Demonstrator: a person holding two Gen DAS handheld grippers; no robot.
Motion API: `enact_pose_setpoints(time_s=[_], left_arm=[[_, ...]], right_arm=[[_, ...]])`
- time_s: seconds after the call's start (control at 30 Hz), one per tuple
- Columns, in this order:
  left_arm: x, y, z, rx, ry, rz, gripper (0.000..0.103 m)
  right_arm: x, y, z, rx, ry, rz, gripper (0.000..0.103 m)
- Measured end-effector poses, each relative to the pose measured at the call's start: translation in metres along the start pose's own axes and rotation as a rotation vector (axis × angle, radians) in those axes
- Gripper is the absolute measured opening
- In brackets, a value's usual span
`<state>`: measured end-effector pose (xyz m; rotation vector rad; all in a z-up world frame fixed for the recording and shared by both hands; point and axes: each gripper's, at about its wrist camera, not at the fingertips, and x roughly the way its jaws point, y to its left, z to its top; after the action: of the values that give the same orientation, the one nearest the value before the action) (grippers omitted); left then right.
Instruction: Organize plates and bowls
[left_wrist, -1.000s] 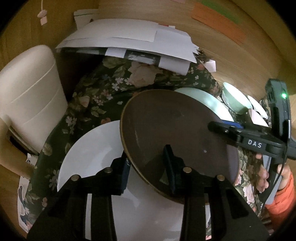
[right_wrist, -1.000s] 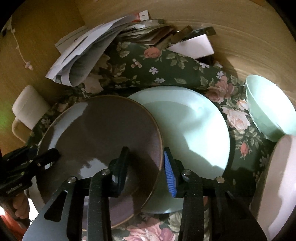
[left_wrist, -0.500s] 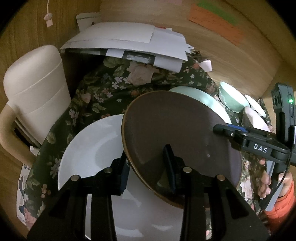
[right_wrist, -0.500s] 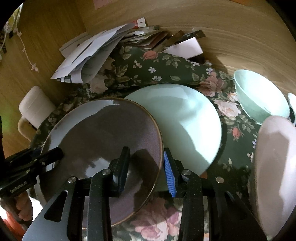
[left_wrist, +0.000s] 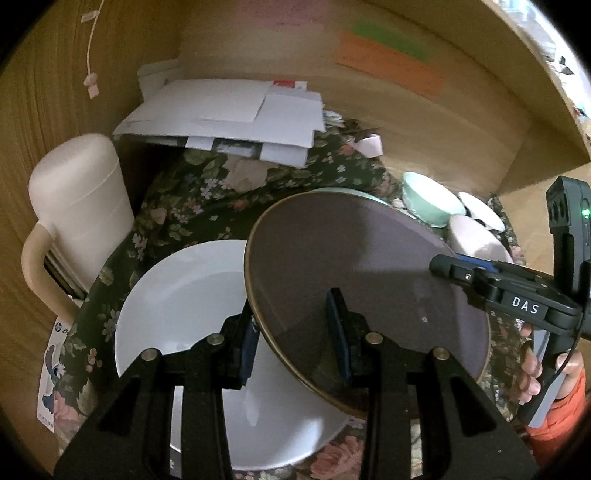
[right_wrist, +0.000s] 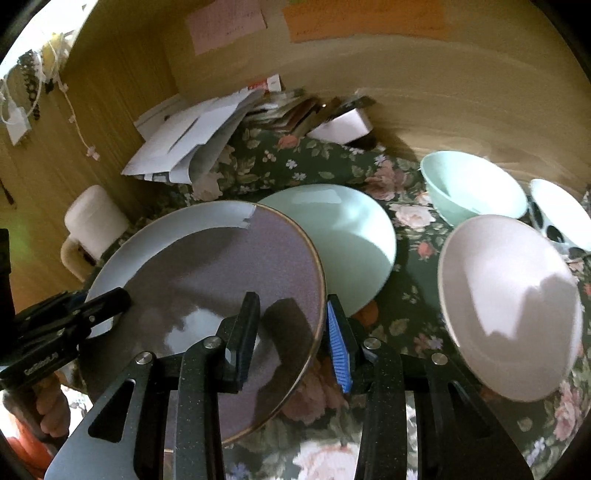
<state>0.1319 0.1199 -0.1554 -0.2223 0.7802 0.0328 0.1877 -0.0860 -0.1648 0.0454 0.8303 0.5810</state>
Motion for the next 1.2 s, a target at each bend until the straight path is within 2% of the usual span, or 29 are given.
enact_pose_setpoints(time_s=[0.6,1.2], left_arm=[[-0.020,-0.054,-0.023,0.091,-0.013,-0.064,0.035],[-0.006,-0.091,-0.049,0.127,0.047,-0.117,0.036]], right_arm=[[-0.057,-0.029,-0.044,0.095,-0.053,-0.054,0.033],[-0.076,-0.057,-0.083,0.168,-0.036,-0.100,0.033]])
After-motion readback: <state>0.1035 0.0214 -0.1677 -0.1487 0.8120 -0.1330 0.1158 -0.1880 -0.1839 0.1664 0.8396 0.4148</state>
